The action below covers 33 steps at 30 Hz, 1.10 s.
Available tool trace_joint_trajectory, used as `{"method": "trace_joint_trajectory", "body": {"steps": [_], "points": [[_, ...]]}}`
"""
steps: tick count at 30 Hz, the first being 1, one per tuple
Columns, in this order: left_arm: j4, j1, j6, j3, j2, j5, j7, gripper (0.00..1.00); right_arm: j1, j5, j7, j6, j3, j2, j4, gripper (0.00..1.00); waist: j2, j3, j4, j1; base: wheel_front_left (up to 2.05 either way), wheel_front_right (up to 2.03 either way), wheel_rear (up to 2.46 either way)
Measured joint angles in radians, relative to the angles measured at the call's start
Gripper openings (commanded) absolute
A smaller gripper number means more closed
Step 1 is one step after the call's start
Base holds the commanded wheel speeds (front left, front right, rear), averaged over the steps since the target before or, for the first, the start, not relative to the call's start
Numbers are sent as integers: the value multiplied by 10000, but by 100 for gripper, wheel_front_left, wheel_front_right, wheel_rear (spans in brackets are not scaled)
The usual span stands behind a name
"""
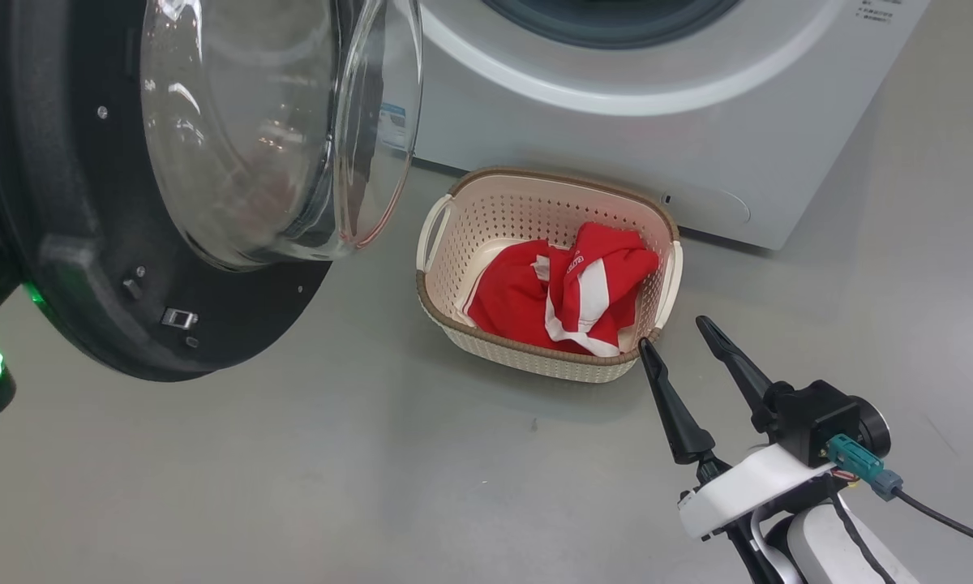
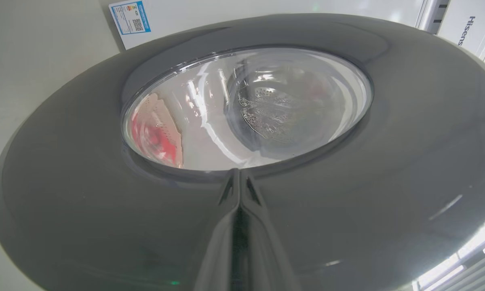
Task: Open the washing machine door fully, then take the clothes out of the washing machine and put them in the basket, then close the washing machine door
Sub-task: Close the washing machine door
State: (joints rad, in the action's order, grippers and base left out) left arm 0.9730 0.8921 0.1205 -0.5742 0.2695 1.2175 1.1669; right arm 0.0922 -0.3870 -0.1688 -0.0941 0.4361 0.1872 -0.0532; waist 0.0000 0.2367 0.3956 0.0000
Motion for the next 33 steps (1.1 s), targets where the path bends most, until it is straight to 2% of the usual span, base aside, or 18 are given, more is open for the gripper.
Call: {"method": "trace_joint_trajectory", "body": {"steps": [8, 11, 17, 24, 27, 33], "points": [[-617, -310, 2, 303, -690, 234, 658, 0, 0, 0, -58, 4, -10, -36, -25, 100, 0, -63, 2, 0, 0, 0, 0], [-1273, -481, 2, 566, -1020, 244, 865, 0, -1, -2, -100, 13, -19, -54, -81, 100, 0, -99, 18, 0, 0, 0, 0], [-2008, -812, 2, 619, -1154, 305, 897, 0, -2, -4, -130, 15, -12, -140, -138, 100, 0, -146, 36, 0, 0, 0, 0], [-3327, -1328, 4, 777, -1005, 113, 169, 0, -10, -44, -219, 15, -15, -217, -232, 100, 0, -207, 51, 0, 0, 0, 0], [-4230, -1604, 4, 782, -779, -167, -686, 0, -47, -104, -247, 82, -59, -224, -291, 100, 0, -279, 71, 0, 0, 0, 0], [-5651, -2471, 4, 1041, -639, -715, -1645, 0, -221, -207, -318, 155, -157, -242, -341, 100, 0, -389, 203, 0, 0, 0, 0]]}}
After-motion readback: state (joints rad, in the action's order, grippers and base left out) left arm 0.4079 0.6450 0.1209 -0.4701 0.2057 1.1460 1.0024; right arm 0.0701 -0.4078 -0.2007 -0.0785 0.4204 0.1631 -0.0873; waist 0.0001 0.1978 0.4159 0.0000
